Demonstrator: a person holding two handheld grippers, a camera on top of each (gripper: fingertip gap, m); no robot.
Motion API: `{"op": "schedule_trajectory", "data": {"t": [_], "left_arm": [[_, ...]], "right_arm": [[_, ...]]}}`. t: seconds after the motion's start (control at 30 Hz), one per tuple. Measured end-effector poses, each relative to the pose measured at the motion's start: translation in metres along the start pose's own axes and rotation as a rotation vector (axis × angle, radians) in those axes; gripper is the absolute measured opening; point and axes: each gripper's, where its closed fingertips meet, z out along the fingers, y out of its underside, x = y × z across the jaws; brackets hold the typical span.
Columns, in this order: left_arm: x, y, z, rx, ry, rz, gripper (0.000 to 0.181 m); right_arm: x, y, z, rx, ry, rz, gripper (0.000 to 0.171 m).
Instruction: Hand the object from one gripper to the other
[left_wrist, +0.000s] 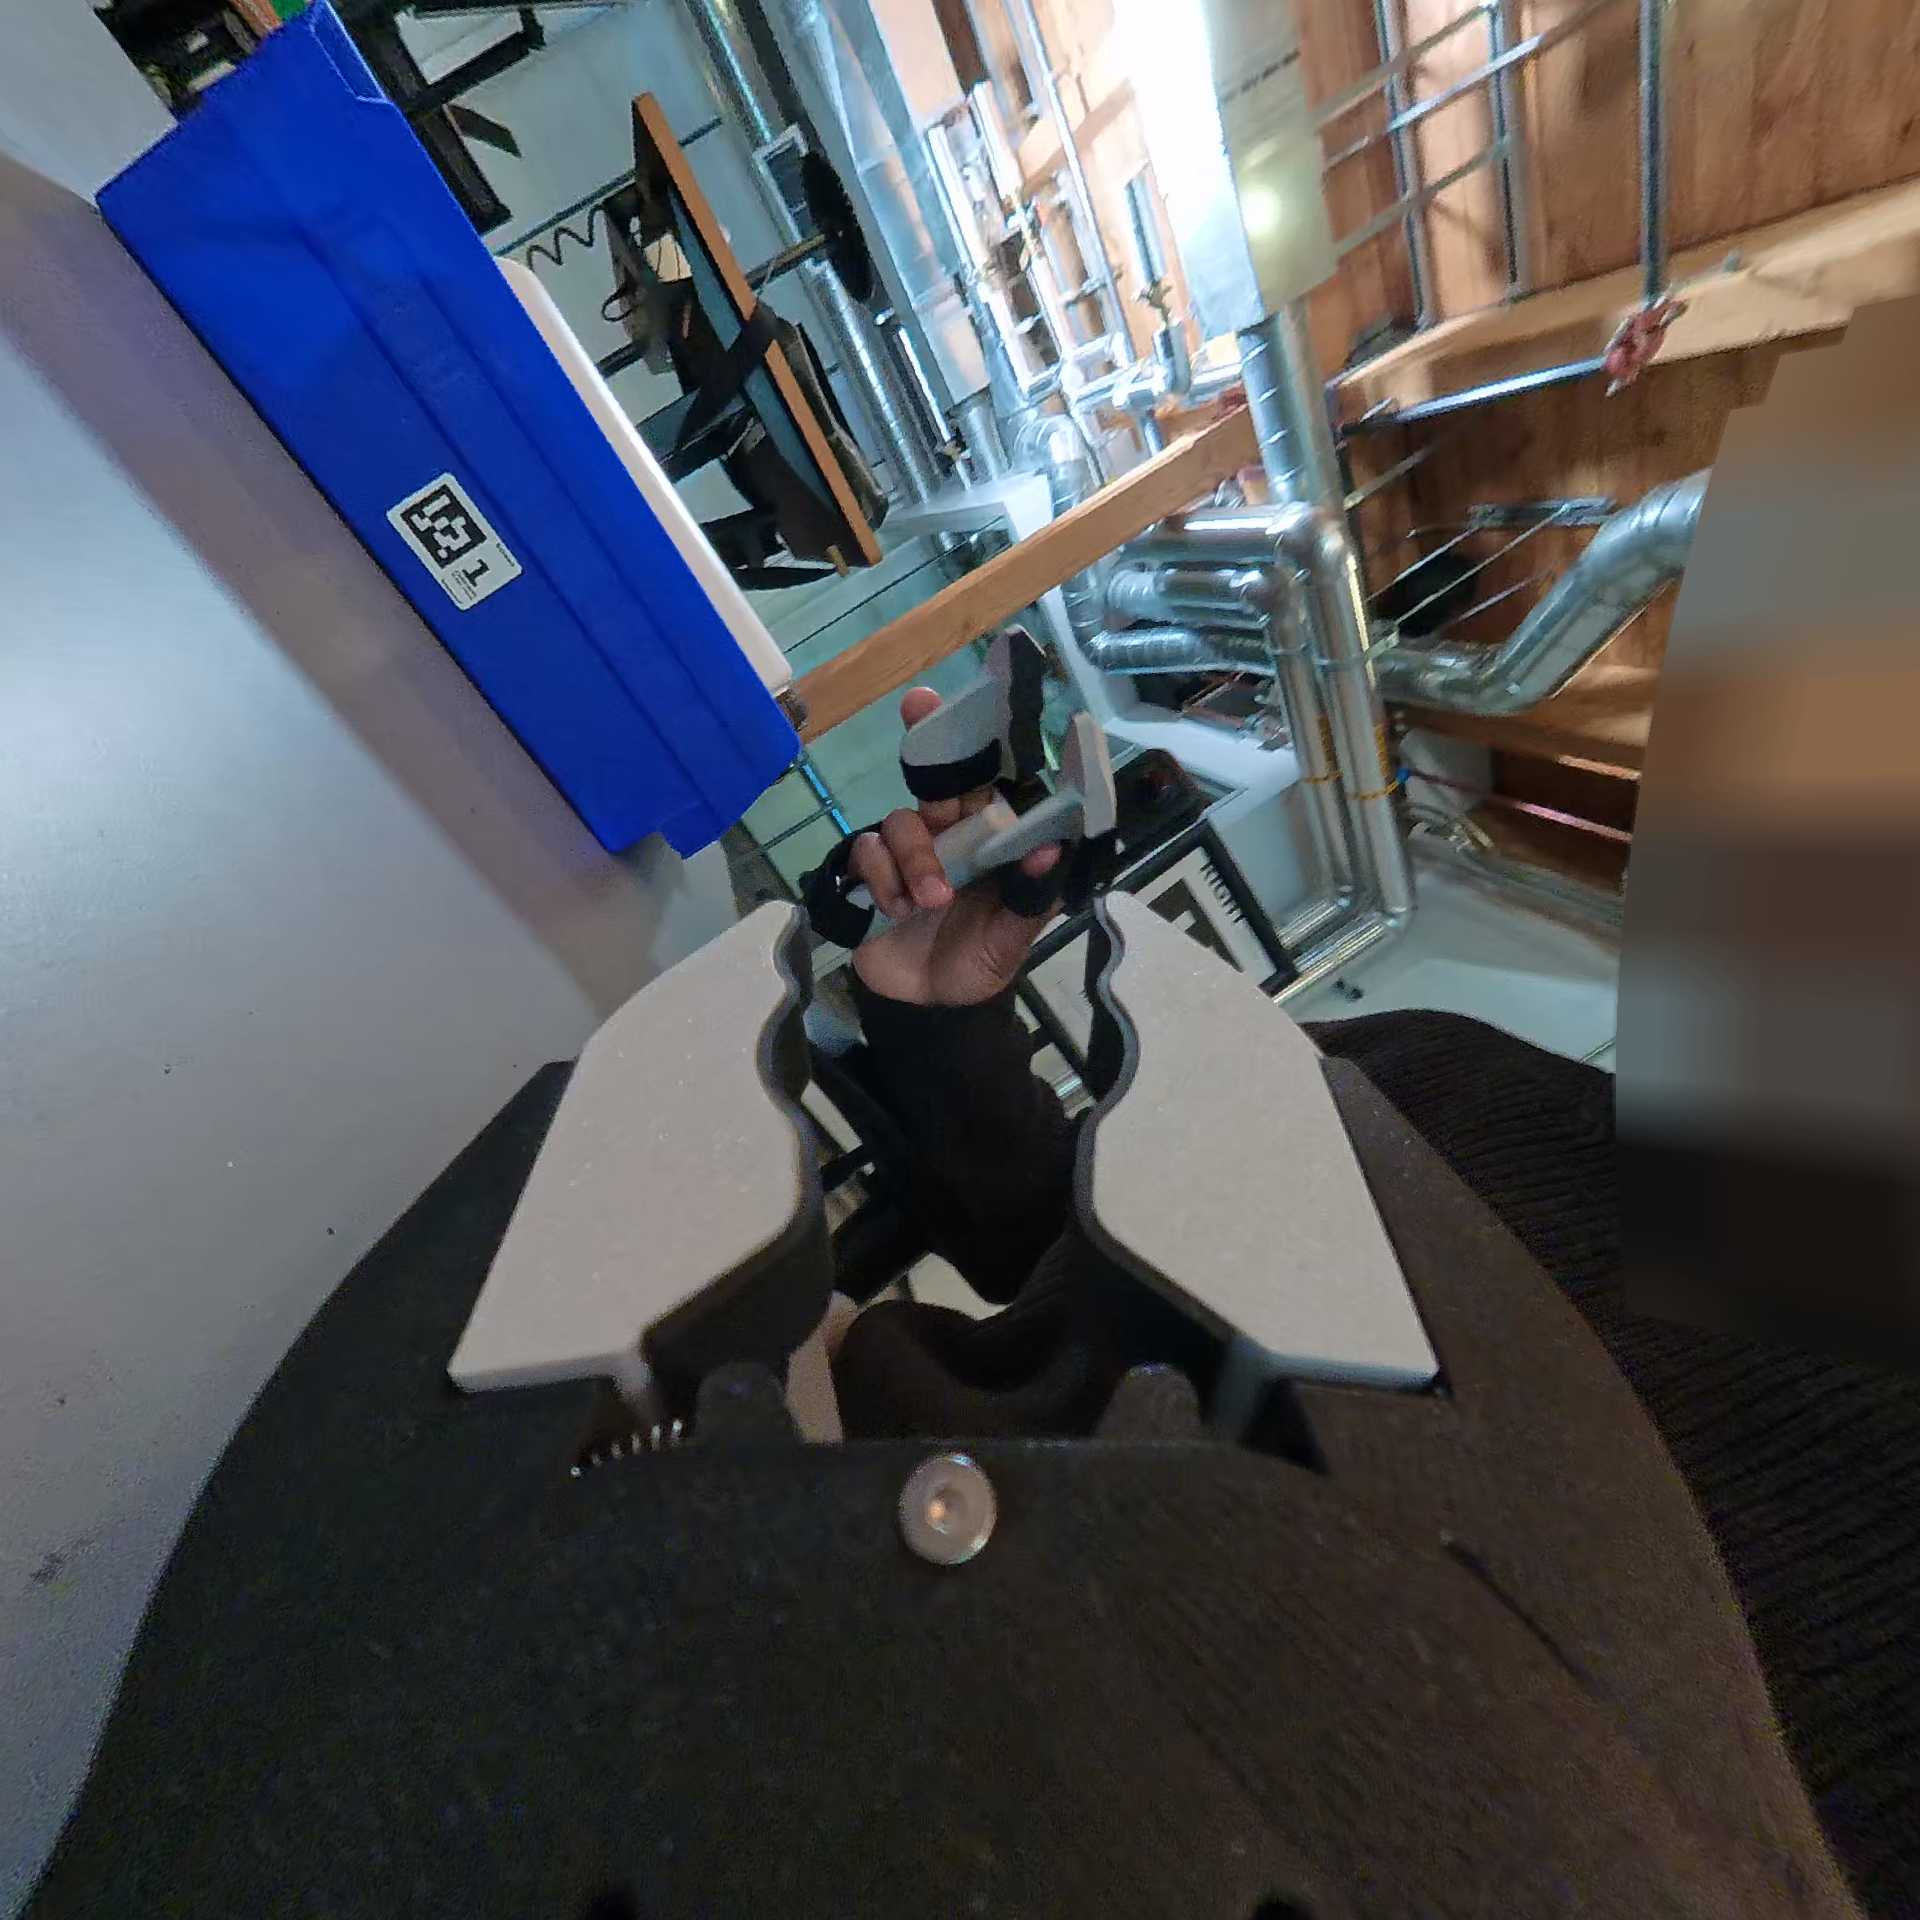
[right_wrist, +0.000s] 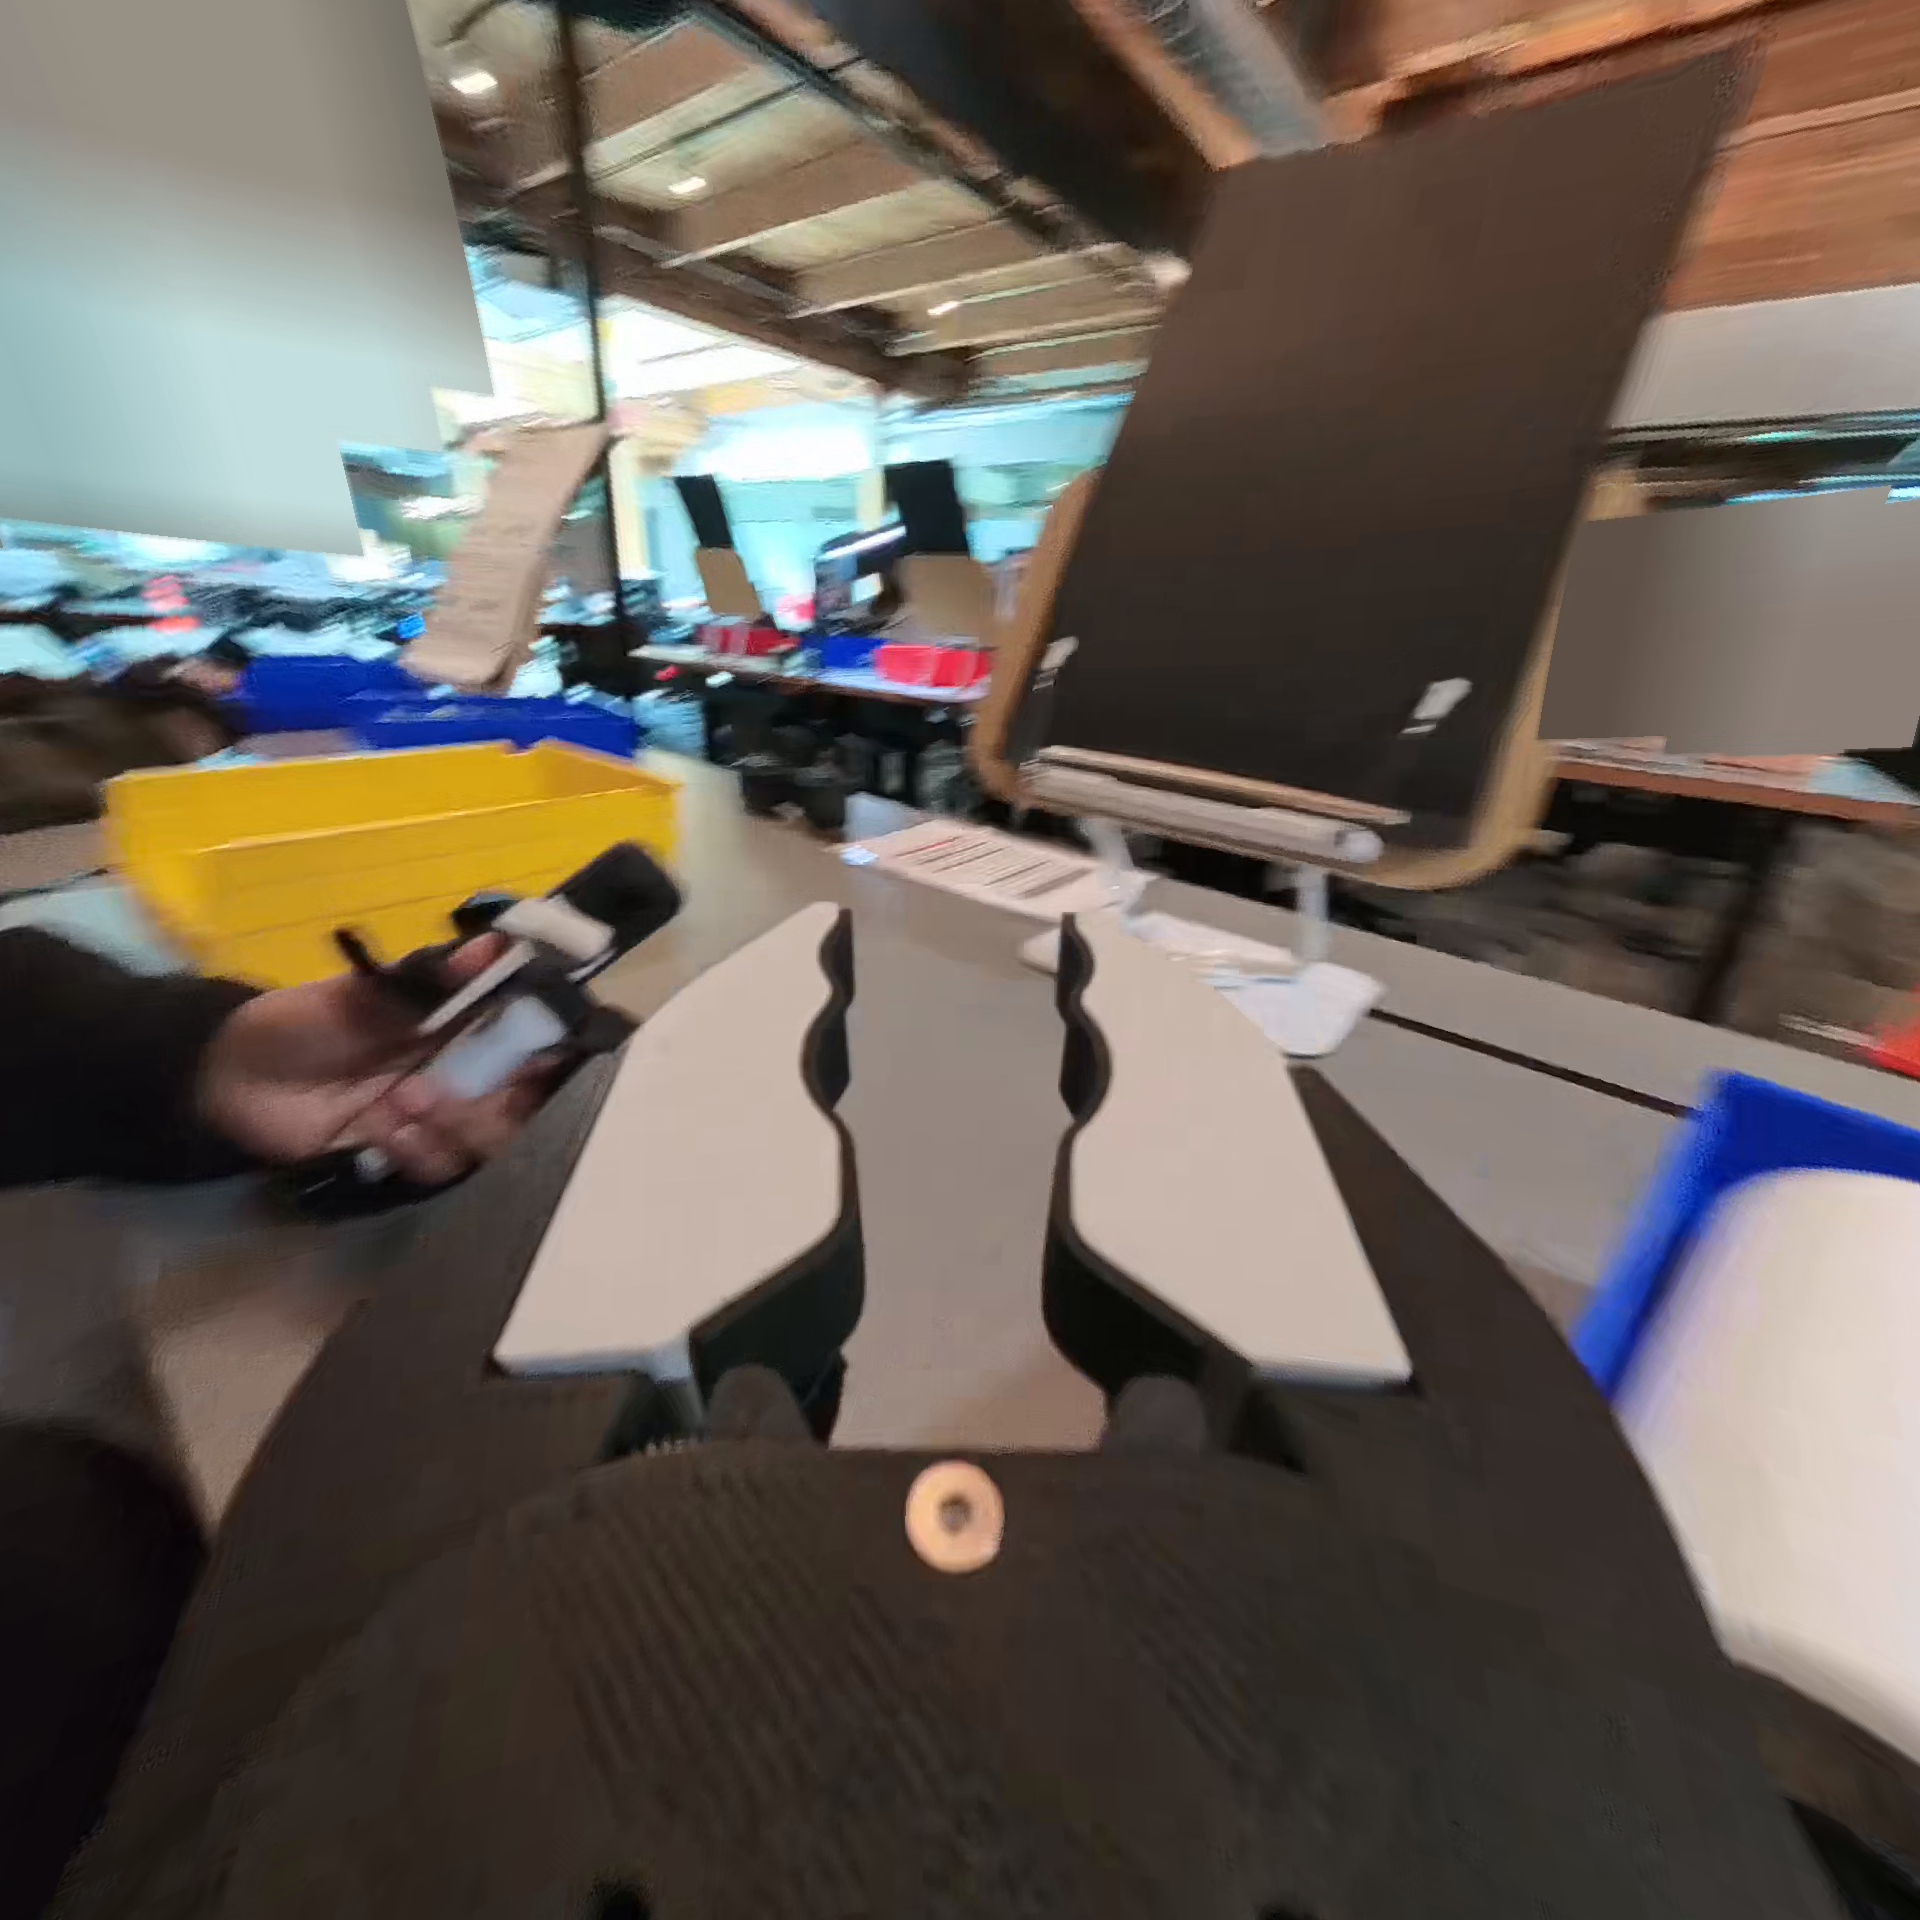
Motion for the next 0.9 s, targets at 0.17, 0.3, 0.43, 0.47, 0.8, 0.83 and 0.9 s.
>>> {"op": "schedule_trajectory", "data": {"t": [0.17, 0.3, 0.43, 0.47, 0.8, 0.83, 0.9], "left_arm": [[0.0, 0.016, 0.007, -0.128, -0.089, 0.169, 0.052], [0.007, 0.02, 0.008, -0.199, -0.174, 0.355, 0.052], [0.06, -0.015, -0.001, -0.07, -0.191, 0.549, 0.037], [0.082, -0.029, -0.007, -0.011, -0.186, 0.62, 0.033], [0.141, -0.098, -0.237, 0.08, -1.05, 0.793, 0.036], [0.137, -0.093, -0.276, 0.035, -1.206, 0.701, 0.036], [0.13, -0.071, -0.352, -0.128, -1.532, 0.491, 0.022]], "right_arm": [[-0.035, 0.046, 0.023, -0.187, -0.136, -0.011, 0.034], [-0.033, 0.055, 0.024, -0.218, -0.146, 0.027, 0.031], [-0.026, 0.059, 0.02, -0.226, -0.127, 0.065, 0.028], [-0.025, 0.06, 0.02, -0.23, -0.126, 0.076, 0.028], [-0.027, 0.088, 0.024, -0.338, -0.131, 0.083, 0.026], [-0.027, 0.09, 0.026, -0.344, -0.134, 0.09, 0.026], [-0.029, 0.094, 0.03, -0.354, -0.145, 0.108, 0.026]]}}
